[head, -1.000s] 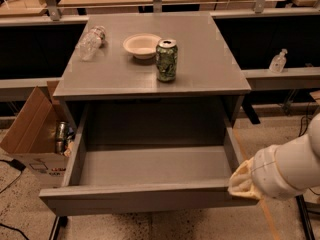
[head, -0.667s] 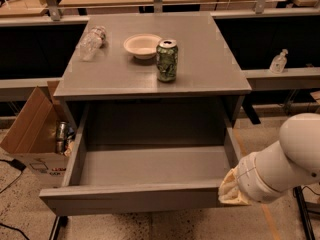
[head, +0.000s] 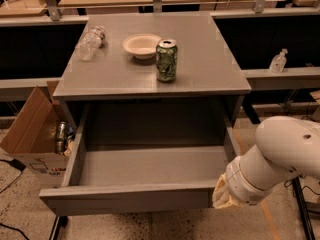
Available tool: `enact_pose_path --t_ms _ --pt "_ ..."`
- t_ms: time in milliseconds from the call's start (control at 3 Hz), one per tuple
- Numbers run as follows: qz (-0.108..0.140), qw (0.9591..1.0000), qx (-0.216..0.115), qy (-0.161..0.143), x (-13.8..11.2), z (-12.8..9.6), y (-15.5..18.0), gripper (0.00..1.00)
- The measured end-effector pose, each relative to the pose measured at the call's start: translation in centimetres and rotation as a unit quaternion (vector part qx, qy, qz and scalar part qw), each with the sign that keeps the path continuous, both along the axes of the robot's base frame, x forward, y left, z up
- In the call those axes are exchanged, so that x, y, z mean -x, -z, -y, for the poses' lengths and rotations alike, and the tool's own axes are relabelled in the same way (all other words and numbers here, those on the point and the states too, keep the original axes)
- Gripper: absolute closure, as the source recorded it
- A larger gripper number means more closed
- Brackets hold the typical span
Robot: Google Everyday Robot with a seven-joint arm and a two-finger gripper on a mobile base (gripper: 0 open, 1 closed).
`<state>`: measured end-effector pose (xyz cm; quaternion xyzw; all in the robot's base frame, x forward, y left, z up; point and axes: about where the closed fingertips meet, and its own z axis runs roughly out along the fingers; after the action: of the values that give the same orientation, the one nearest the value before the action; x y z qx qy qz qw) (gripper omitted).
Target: Close top drawer
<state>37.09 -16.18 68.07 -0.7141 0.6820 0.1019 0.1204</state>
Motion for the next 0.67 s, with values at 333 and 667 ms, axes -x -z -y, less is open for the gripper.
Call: enact_pose_path --t_ms 333,667 --pt "-0.006 1.0000 0.001 -0.003 0.3 0.0 3.1 1.00" --pt "0.019 0.9998 0.004 -0.008 -0.6 -0.9 5.0 1.00"
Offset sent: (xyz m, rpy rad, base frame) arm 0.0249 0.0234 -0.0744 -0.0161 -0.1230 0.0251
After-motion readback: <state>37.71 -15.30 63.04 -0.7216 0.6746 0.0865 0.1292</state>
